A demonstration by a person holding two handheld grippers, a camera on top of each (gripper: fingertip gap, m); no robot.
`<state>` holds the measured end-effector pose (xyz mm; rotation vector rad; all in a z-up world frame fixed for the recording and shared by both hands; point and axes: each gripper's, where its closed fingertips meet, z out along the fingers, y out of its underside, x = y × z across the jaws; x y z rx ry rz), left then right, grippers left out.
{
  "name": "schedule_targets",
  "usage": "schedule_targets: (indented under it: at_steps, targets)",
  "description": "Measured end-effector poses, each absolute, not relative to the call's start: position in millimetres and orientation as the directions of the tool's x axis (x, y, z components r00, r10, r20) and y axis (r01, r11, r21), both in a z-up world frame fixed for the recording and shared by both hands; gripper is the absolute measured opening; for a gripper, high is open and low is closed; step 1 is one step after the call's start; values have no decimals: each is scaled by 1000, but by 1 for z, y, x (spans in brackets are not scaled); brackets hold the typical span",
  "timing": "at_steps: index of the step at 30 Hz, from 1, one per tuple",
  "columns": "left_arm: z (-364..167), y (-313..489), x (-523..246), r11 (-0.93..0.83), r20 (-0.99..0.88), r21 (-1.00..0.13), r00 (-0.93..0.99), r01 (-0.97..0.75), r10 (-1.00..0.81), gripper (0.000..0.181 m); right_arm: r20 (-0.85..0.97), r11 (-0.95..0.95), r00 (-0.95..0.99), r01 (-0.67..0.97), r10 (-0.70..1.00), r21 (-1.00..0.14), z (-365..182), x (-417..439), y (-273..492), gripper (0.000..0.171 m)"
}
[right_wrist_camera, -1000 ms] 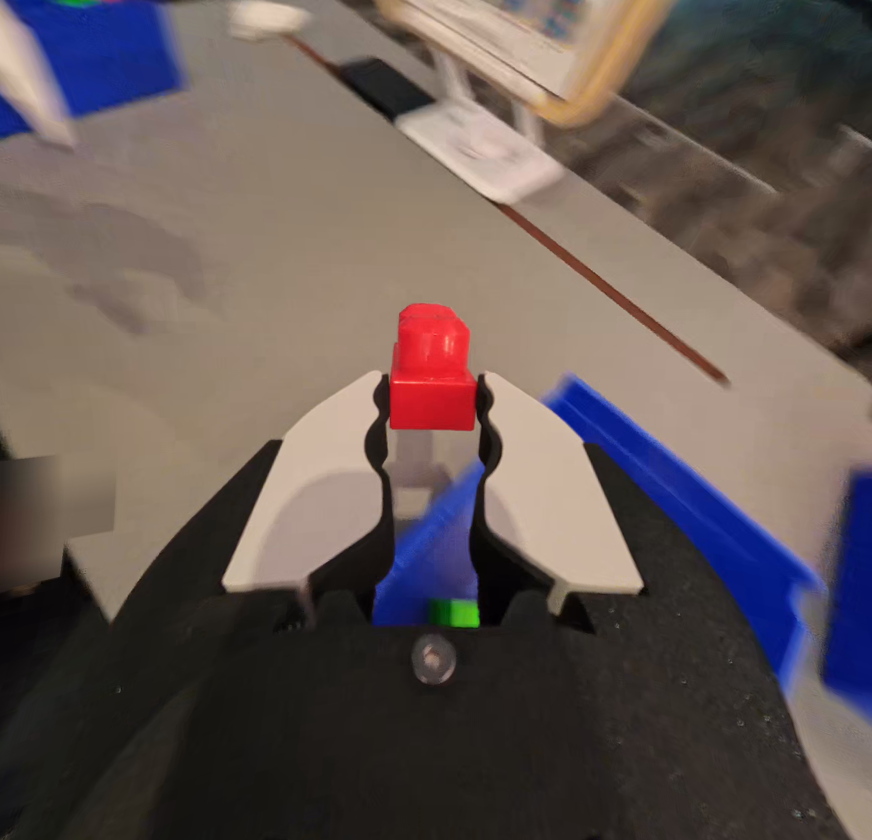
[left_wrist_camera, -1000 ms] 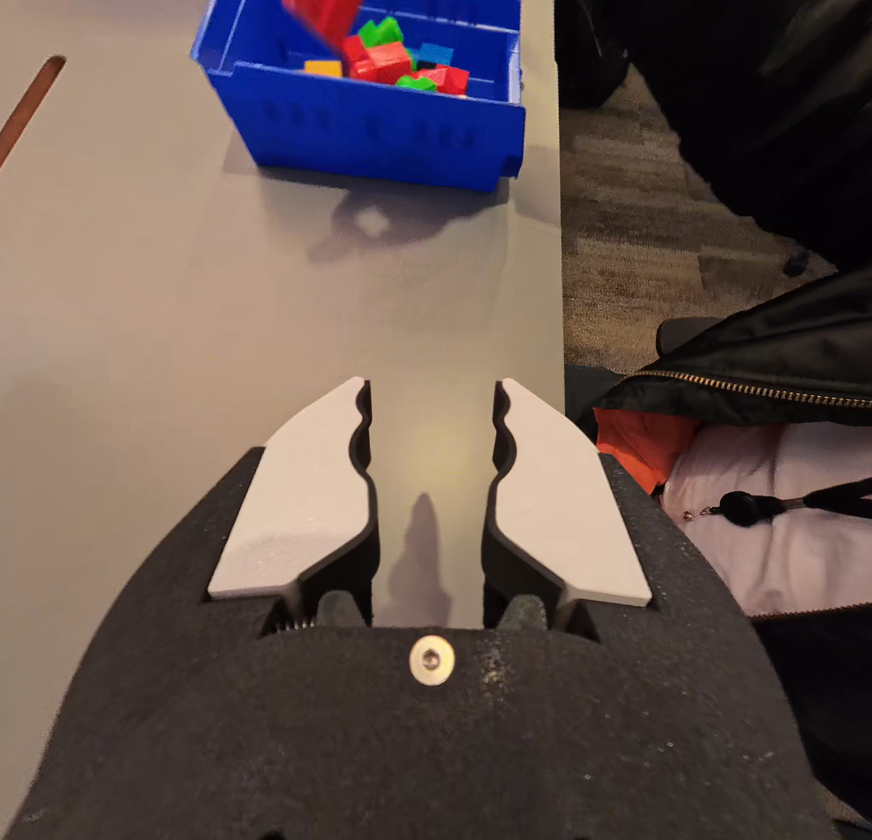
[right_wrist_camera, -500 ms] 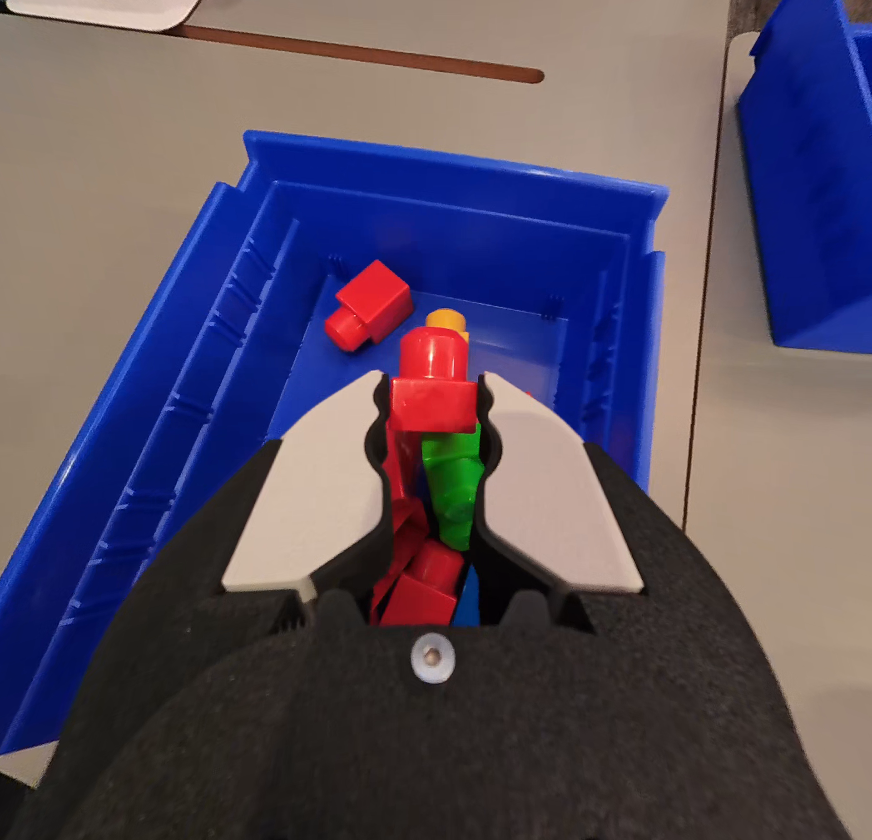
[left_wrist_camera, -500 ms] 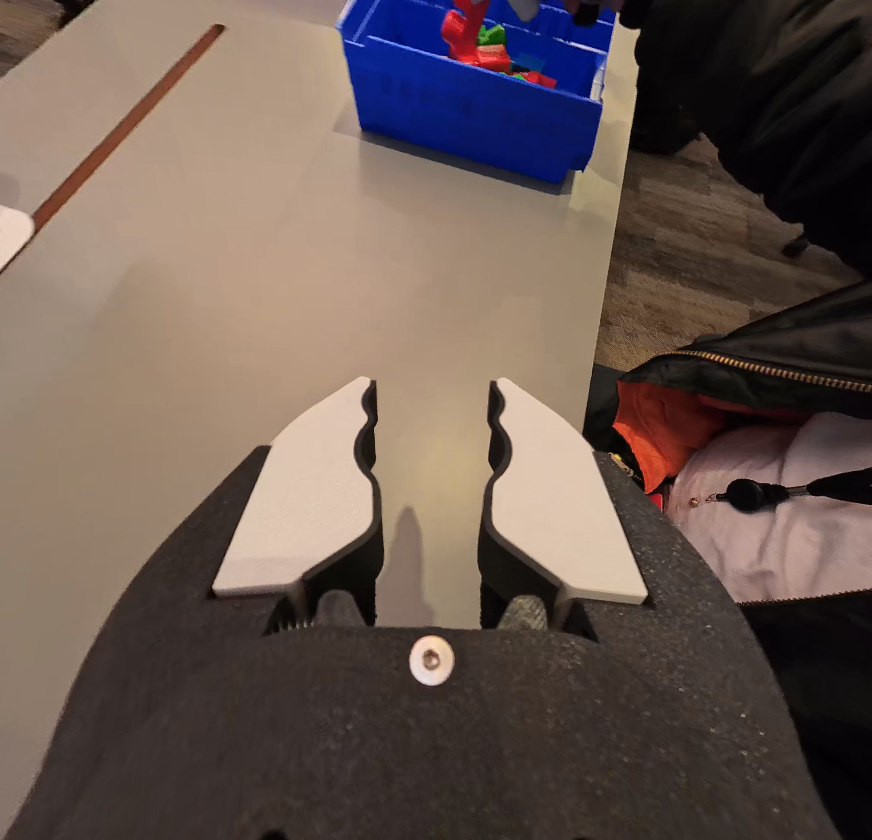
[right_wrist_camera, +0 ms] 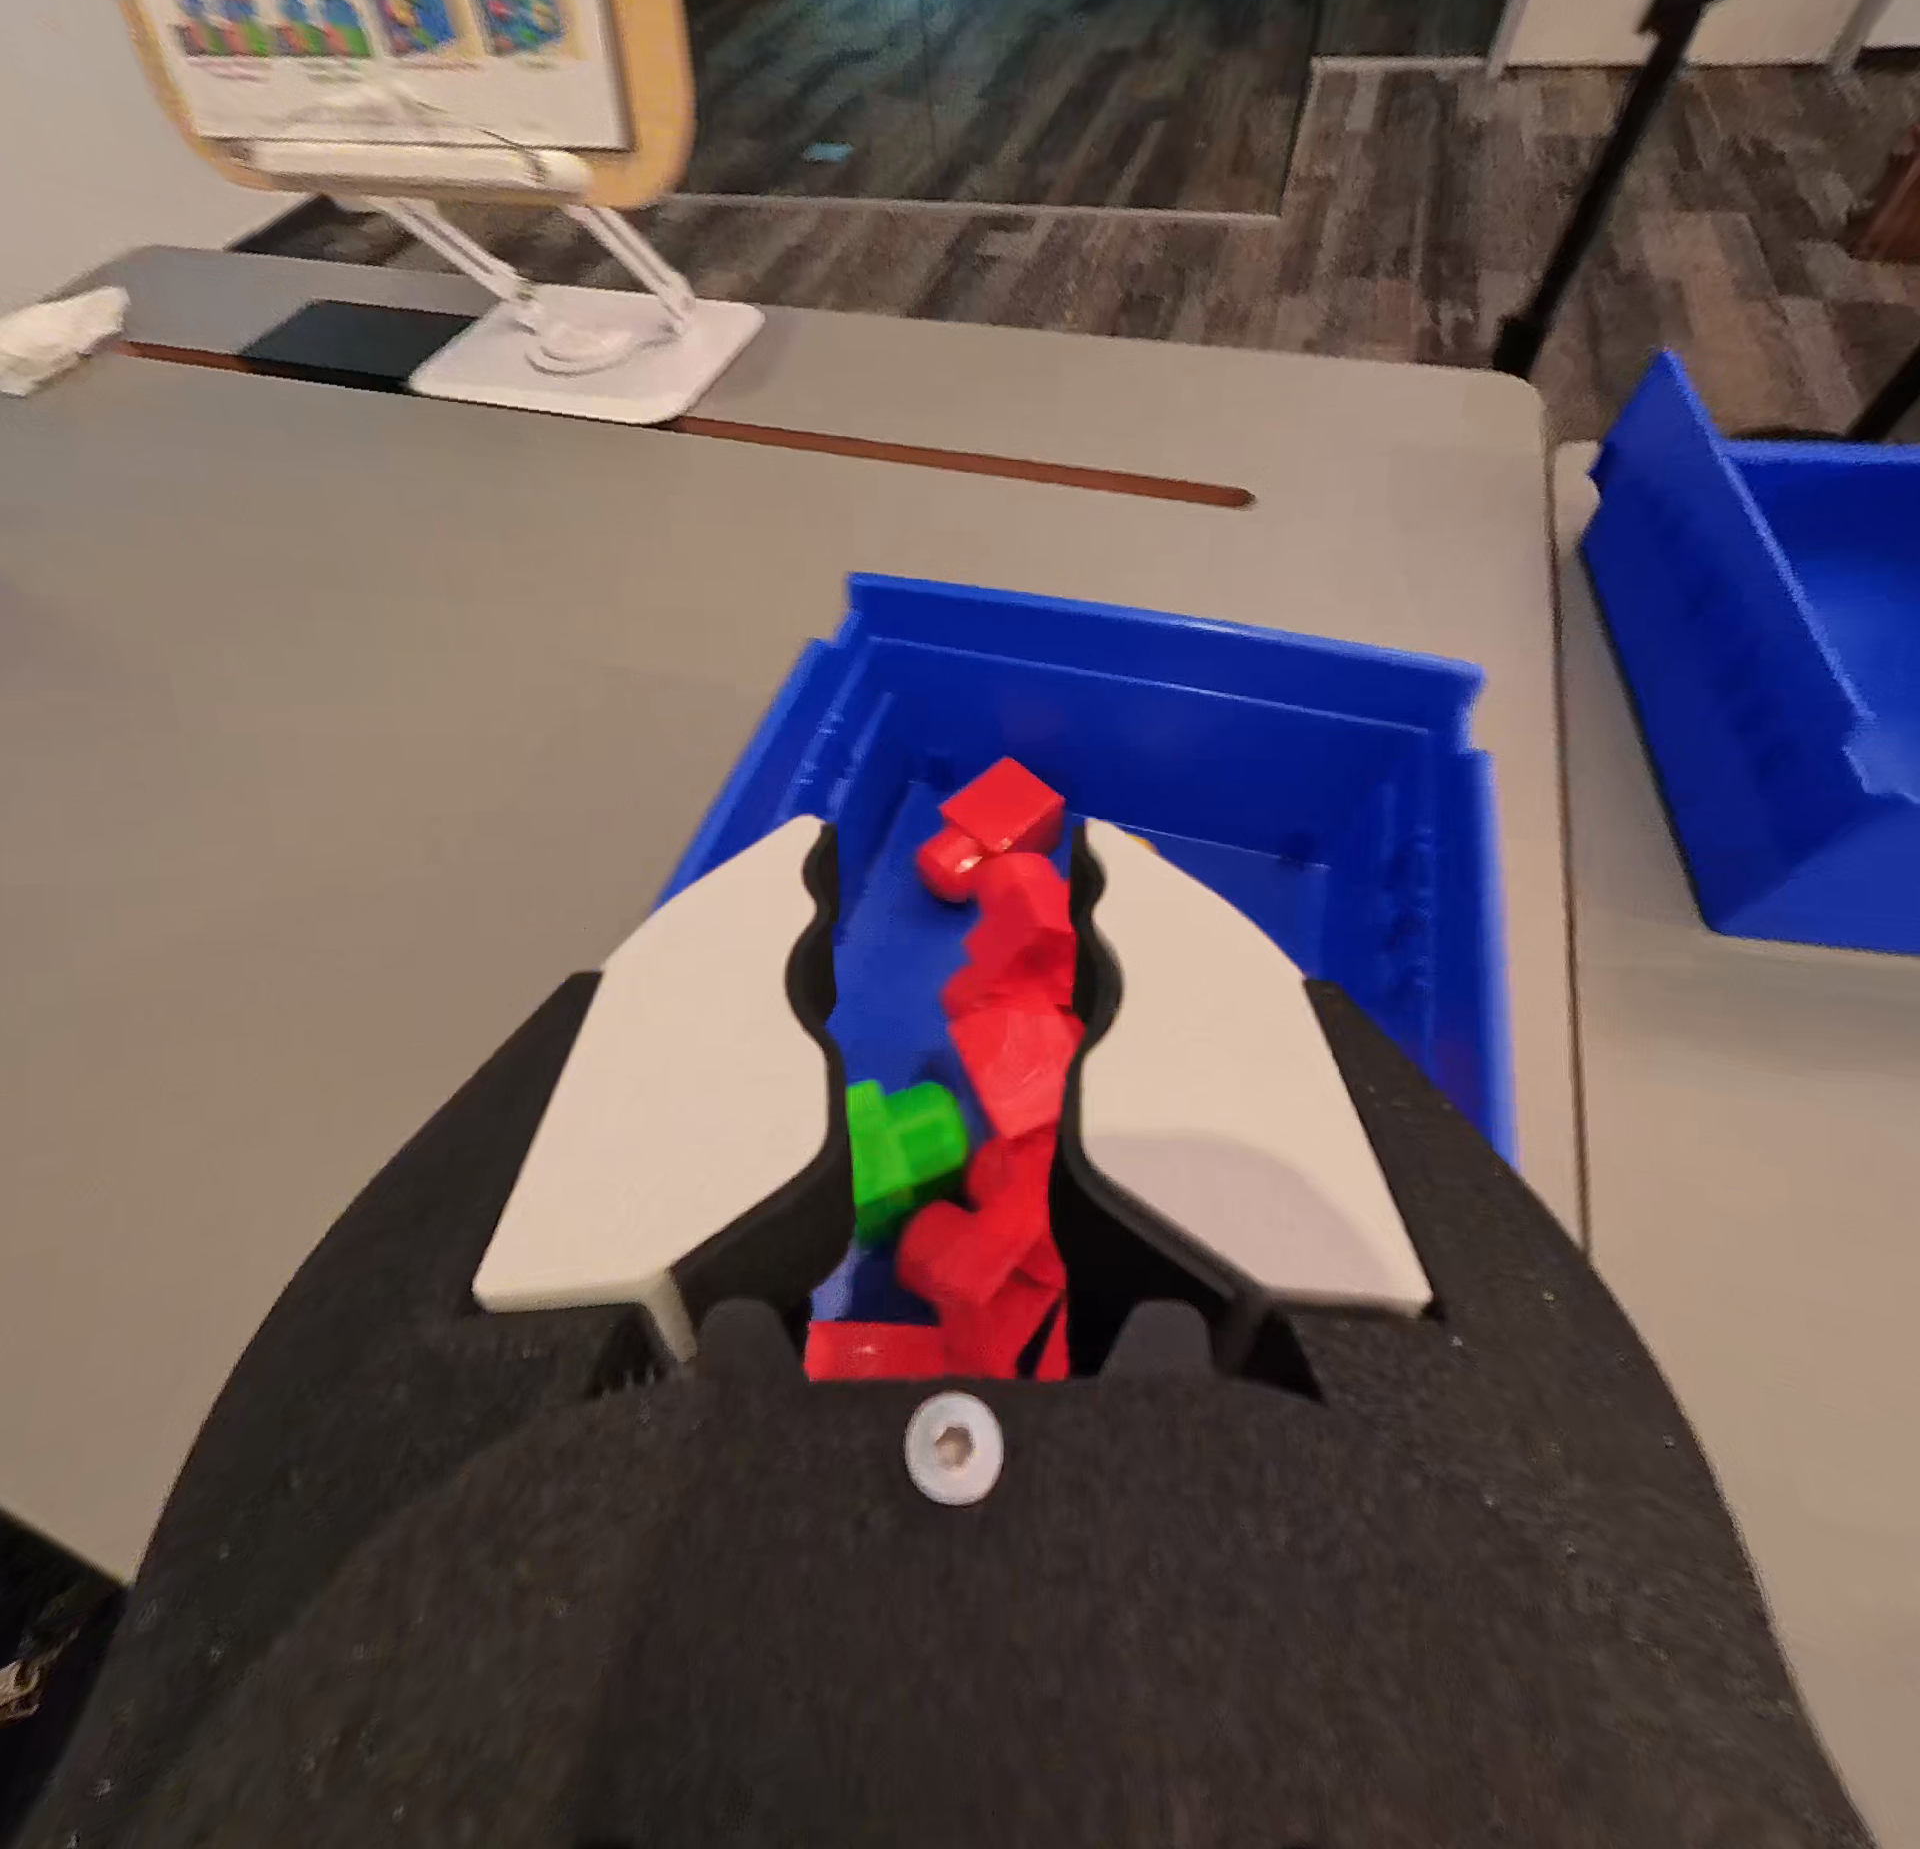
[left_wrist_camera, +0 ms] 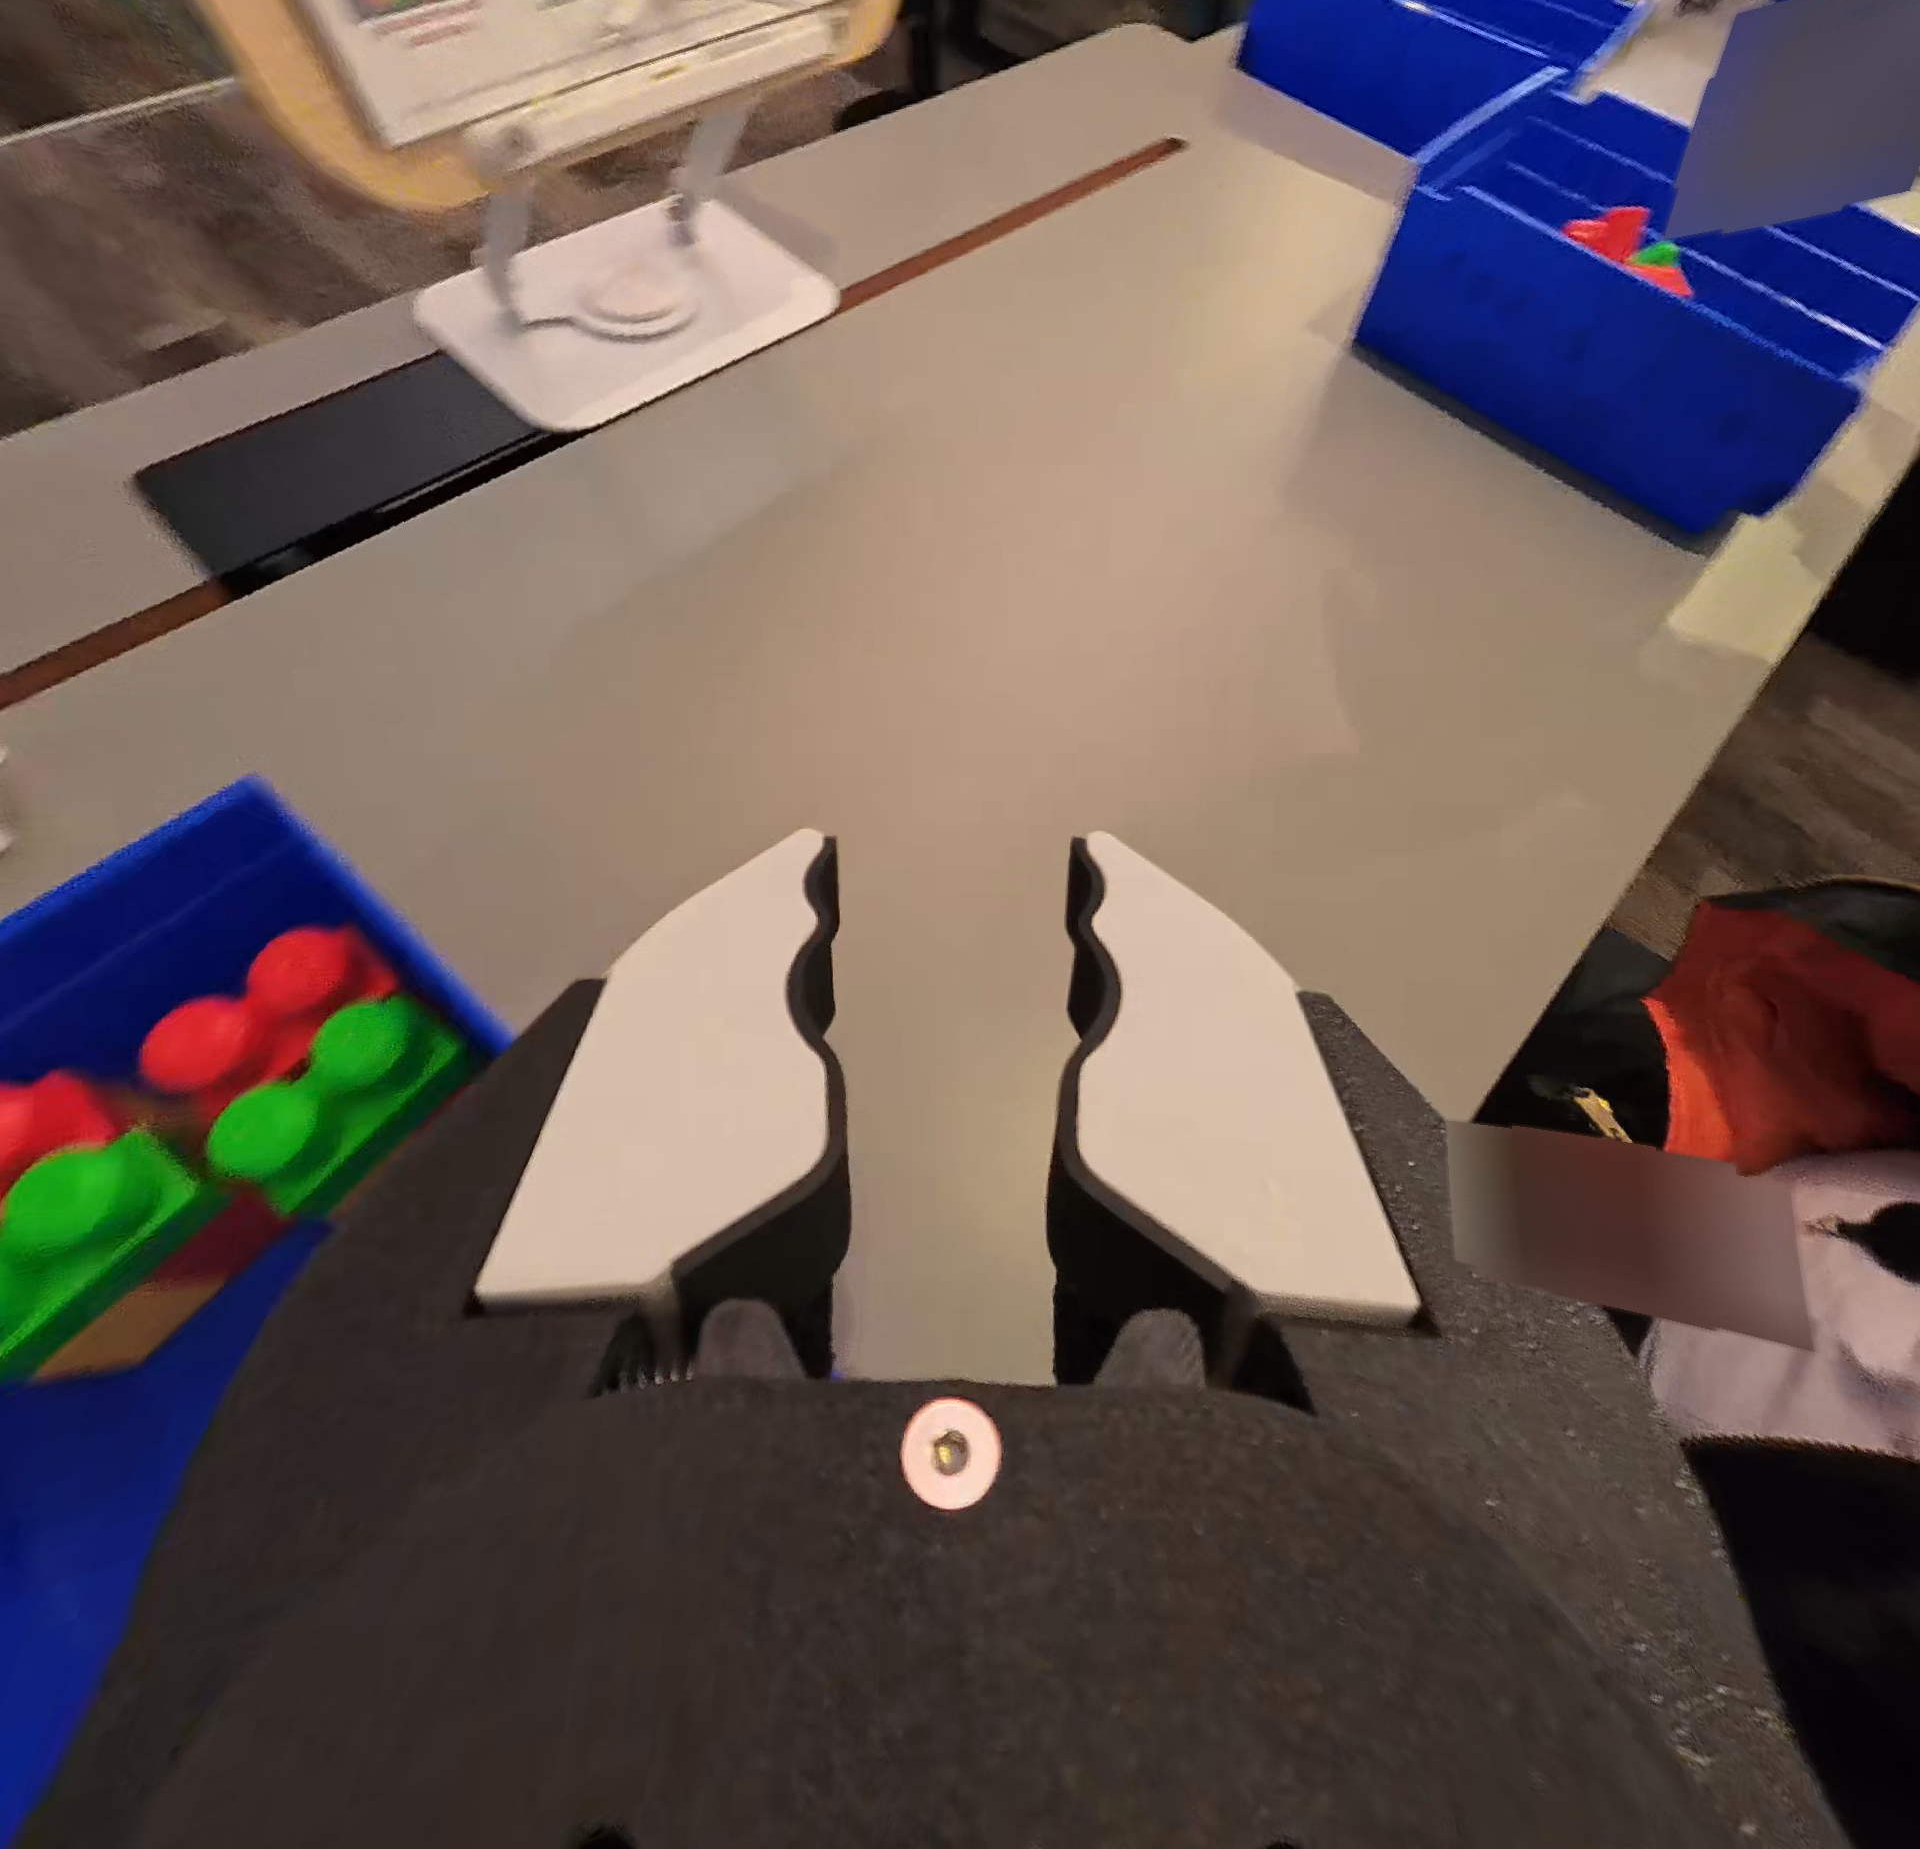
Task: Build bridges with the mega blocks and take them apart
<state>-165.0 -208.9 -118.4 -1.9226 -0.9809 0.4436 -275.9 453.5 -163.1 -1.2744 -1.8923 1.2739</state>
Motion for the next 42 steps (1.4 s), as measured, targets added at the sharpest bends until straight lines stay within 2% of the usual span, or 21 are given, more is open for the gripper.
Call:
schedule_targets:
  at_steps: [5, 9, 12, 16, 23, 28, 33, 35, 39, 42]
  targets:
    - [-143, -304, -172, -228, 22, -794, 402, 564, 915, 39, -7, 200, -527, 334, 850, -921, -150, -243, 398, 42]
    - [-174, -361, -173, -343, -133, -699, 357, 628, 925, 42, 14, 251, -617, 300, 787, -920, -148, -216, 351, 42]
    - [-196, -391, -178, -488, -280, -596, 405, 637, 870, 44, 6, 276, -663, 303, 748, -912, -153, -201, 322, 42]
    - [-213, -417, -199, -657, -443, -494, 485, 570, 754, 39, -6, 315, -681, 345, 732, -884, -169, -193, 299, 42]
    - [-239, -447, -243, -813, -567, -277, 596, 512, 569, 37, -84, 276, -675, 408, 733, -870, -181, -188, 271, 42]
    - [-248, -440, -254, -863, -500, -250, 705, 438, 503, 36, -114, 255, -660, 436, 743, -863, -180, -189, 263, 42]
    - [-255, -442, -260, -900, -476, -209, 764, 383, 435, 48, -151, 229, -654, 458, 741, -859, -180, -191, 255, 41]
    - [-255, -447, -265, -908, -492, -181, 765, 377, 416, 47, -163, 224, -658, 462, 735, -858, -180, -192, 250, 41]
    - [-260, -447, -263, -903, -444, -207, 786, 376, 429, 39, -168, 242, -666, 478, 727, -845, -183, -194, 242, 41]
    - [-266, -446, -260, -904, -440, -217, 789, 369, 428, 45, -159, 258, -671, 477, 724, -840, -183, -196, 237, 41]
